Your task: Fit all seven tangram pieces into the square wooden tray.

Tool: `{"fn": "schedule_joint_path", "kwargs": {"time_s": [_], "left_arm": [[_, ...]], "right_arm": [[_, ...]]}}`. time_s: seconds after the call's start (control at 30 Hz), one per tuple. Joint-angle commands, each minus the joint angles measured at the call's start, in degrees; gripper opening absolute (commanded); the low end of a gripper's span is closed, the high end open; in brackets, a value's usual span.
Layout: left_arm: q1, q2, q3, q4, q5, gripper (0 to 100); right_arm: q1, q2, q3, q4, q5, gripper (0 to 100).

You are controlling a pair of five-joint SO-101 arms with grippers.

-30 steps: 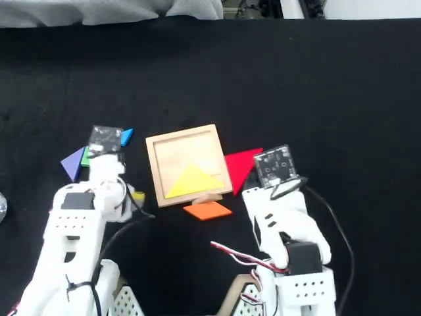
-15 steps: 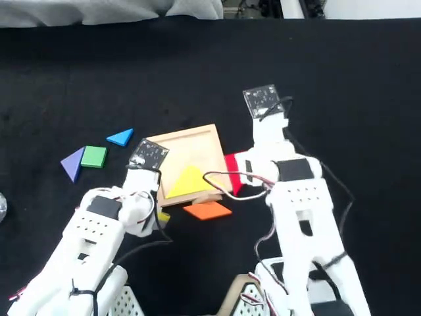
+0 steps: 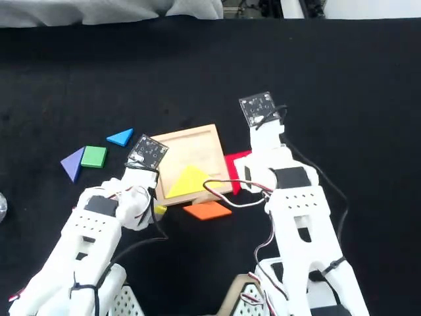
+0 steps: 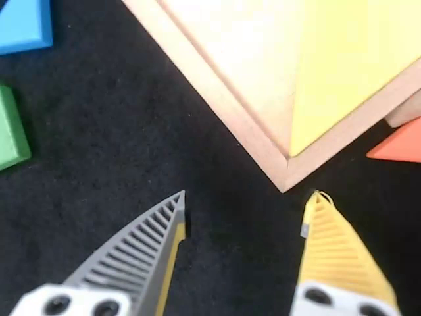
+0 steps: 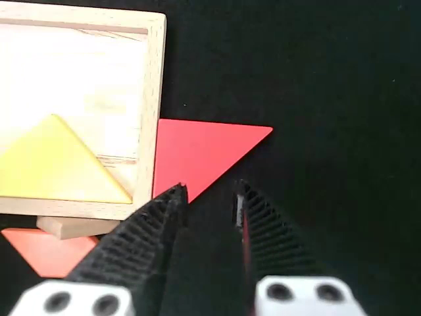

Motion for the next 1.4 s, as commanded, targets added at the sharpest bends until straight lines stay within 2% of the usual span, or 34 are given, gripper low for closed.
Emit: {"fn": "schedule_joint_path", "kwargs": {"time_s": [0.0, 0.23, 0.33, 0.53, 0.7, 0.93, 1.1, 1.23, 1.37], "left_arm": [[2.2, 1.4, -2.6, 0.0, -0.5, 28], [1.8, 18.9, -12.0, 0.4, -0.2, 28], [0.9, 20.3, -13.2, 1.3, -0.2, 28], [-2.7, 15.6, -11.4, 1.4, 0.1, 28], [-3.2, 10.2, -6.6, -4.0, 5.8, 28], [-4.5, 3.0, -2.7, -4.5, 6.4, 28], [-13.1, -3.3, -0.7, -4.0, 9.4, 28], [-22.5, -10.5, 2.3, -3.2, 10.4, 28], [-25.3, -18.4, 5.8, -0.3, 10.3, 28]], "right_arm": [[0.2, -2.0, -0.2, 0.7, 0.7, 12.9], [0.0, -2.4, -0.5, 3.3, 0.9, 12.9], [0.0, -2.4, 0.0, 3.2, 4.0, 12.9], [-1.3, -2.4, 2.7, 0.3, 8.4, 12.9], [-5.3, -2.4, 6.4, -2.7, 15.2, 12.9], [-15.0, -2.4, 11.4, -2.9, 25.3, 13.0], [-22.1, -2.4, 12.6, -1.8, 28.7, 13.3], [-28.6, -2.4, 10.8, 6.6, 33.1, 13.5], [-30.4, -2.1, 8.6, 9.1, 35.9, 16.0]]}}
